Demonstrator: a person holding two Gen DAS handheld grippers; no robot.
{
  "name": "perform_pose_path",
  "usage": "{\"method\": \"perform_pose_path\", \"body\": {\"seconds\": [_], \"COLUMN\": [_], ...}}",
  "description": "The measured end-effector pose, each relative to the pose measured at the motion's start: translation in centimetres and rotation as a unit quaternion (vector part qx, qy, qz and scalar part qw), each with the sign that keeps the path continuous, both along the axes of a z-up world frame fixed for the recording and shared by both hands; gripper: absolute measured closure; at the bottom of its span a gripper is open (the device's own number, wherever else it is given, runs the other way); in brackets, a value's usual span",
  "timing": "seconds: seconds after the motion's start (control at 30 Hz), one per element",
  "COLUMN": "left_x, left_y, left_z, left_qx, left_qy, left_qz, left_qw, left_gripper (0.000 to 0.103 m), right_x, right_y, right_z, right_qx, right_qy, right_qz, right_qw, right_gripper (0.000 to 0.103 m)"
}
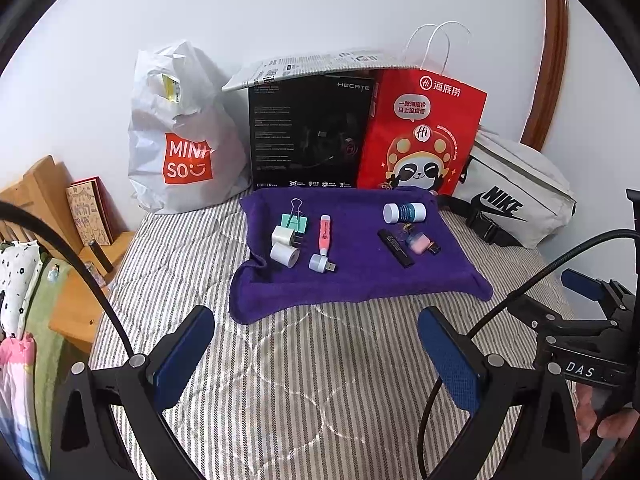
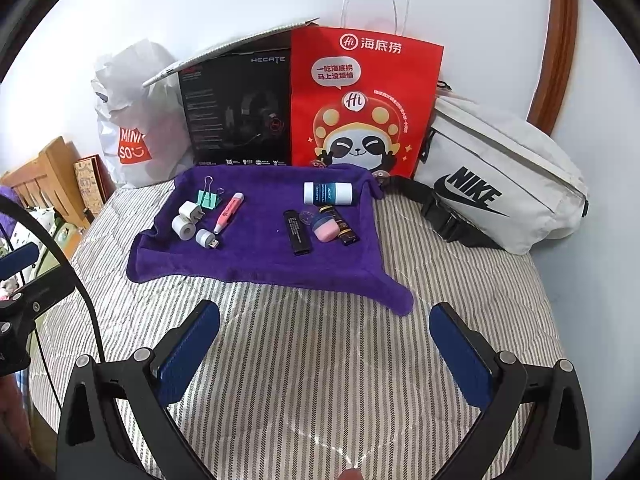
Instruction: Organize rigid objects
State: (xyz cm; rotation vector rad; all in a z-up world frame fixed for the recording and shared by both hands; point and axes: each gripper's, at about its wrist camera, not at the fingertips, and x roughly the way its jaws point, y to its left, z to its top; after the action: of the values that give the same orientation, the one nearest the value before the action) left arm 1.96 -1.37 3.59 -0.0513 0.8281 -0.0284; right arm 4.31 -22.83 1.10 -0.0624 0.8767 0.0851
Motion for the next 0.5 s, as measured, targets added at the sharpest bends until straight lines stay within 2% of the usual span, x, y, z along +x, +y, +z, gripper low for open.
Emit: {"method": "perform_pose_path", "body": {"seconds": [0.5], "left_x": [-0.23], "left_y": [-0.50], "left_z": [0.17], "left_qx": [0.007], "left_qy": [0.000], "left_qz": [-0.012], "left_qw": [0.9999], "left_gripper": [0.000], "right_x": [-0.14], "right_y": [-0.45], "right_z": [0.28], "right_qx": [0.001], "right_qy": [-0.001], "right_qz": [-0.003], "right_qw": [1.000], "right_gripper": [0.000]}}
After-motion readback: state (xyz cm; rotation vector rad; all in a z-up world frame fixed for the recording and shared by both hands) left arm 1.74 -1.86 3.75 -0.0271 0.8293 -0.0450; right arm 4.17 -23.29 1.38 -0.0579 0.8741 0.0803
